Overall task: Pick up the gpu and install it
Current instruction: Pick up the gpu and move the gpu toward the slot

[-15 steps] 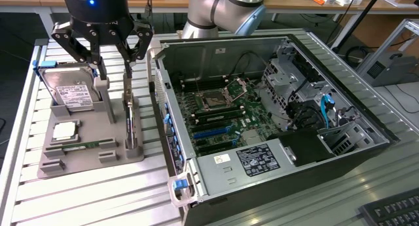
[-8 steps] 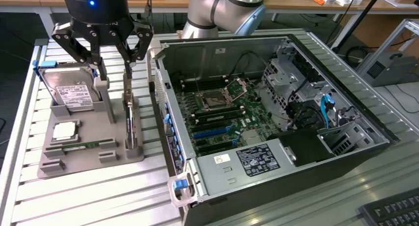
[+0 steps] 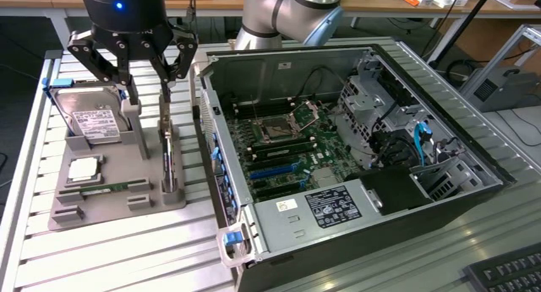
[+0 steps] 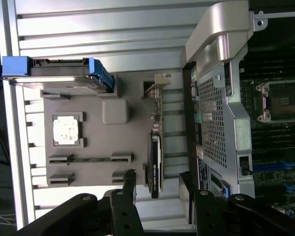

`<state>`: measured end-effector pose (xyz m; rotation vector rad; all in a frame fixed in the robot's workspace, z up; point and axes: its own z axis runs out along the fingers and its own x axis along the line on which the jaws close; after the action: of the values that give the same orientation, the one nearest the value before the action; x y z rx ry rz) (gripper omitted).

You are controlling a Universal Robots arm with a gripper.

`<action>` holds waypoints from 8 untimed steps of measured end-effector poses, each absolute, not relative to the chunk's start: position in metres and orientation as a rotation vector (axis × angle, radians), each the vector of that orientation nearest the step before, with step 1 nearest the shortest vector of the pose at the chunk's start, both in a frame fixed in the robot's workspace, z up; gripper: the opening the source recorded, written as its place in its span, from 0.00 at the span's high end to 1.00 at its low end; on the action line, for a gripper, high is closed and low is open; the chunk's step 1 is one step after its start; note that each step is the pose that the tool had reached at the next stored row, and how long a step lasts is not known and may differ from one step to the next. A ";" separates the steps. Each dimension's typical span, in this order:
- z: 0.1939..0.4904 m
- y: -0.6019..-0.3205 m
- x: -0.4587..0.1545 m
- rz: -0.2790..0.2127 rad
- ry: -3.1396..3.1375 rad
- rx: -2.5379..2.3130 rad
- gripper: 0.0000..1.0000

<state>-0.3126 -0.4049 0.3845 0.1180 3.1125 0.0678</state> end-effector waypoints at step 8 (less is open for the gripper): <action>0.383 -0.405 -0.313 0.068 3.113 0.118 0.52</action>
<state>-0.3125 -0.4051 0.3832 0.1180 3.1125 0.0678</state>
